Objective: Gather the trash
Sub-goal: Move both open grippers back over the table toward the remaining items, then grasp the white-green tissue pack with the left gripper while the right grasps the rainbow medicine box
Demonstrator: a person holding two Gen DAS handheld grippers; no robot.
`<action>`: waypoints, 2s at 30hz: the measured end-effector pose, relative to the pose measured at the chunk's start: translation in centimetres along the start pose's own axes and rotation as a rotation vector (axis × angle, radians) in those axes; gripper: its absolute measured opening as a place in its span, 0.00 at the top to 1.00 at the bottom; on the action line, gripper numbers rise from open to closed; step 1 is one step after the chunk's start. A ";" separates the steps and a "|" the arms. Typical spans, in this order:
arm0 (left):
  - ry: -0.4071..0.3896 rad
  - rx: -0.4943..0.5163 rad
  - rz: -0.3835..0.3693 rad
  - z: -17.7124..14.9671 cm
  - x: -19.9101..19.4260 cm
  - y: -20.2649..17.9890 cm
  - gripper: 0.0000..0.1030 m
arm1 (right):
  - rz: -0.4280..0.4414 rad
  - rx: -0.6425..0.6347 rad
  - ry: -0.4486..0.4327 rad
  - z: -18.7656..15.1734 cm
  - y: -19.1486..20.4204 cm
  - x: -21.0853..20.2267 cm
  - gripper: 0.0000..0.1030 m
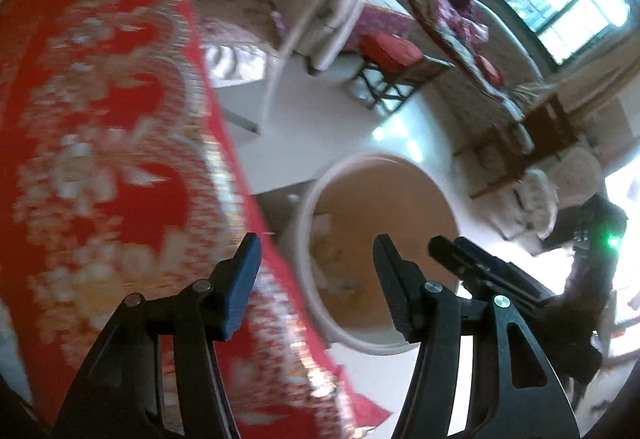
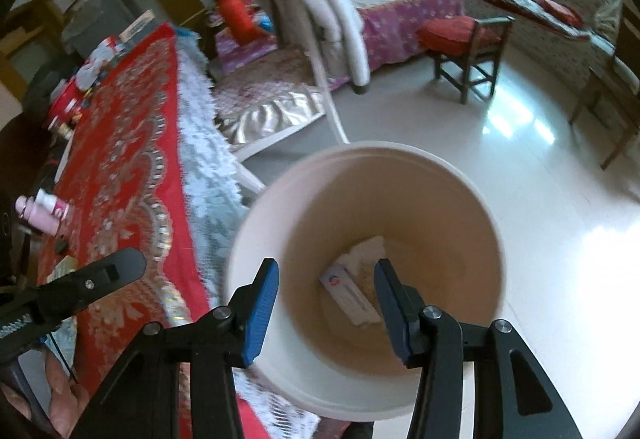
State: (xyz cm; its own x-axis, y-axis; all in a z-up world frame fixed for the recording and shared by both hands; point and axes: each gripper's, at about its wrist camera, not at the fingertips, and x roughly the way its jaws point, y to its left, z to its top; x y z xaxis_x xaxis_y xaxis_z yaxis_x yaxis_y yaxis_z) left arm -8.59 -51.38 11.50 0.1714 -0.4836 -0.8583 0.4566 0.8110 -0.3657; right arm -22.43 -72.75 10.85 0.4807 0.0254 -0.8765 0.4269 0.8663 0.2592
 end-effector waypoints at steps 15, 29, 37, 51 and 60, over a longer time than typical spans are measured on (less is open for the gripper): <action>-0.126 -0.148 0.265 -3.5 -11.0 14.2 0.45 | 0.195 -0.267 0.088 -0.6 16.1 3.3 0.54; -0.213 -0.317 0.449 -8.3 -19.2 25.5 0.45 | 0.325 -0.492 0.152 -4.3 31.3 5.9 0.53; -0.224 -0.417 0.440 -9.5 -22.0 32.1 0.45 | 0.342 -0.562 0.149 -5.0 36.8 6.7 0.41; -0.064 -0.372 0.276 -6.3 -18.5 40.6 0.45 | 0.329 -0.895 0.188 -5.9 47.6 11.3 0.32; 0.013 -0.342 0.240 -4.4 -15.1 43.2 0.45 | 0.248 -1.118 0.180 -7.4 50.4 14.1 0.31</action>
State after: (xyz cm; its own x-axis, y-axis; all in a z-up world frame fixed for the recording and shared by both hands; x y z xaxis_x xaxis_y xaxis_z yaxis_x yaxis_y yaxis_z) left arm 4.70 -7.60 7.08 0.2253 -0.2651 -0.9375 0.0885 0.9638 -0.2513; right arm 0.15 -25.01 8.56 0.3020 0.2493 -0.9201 -0.6223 0.7827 0.0078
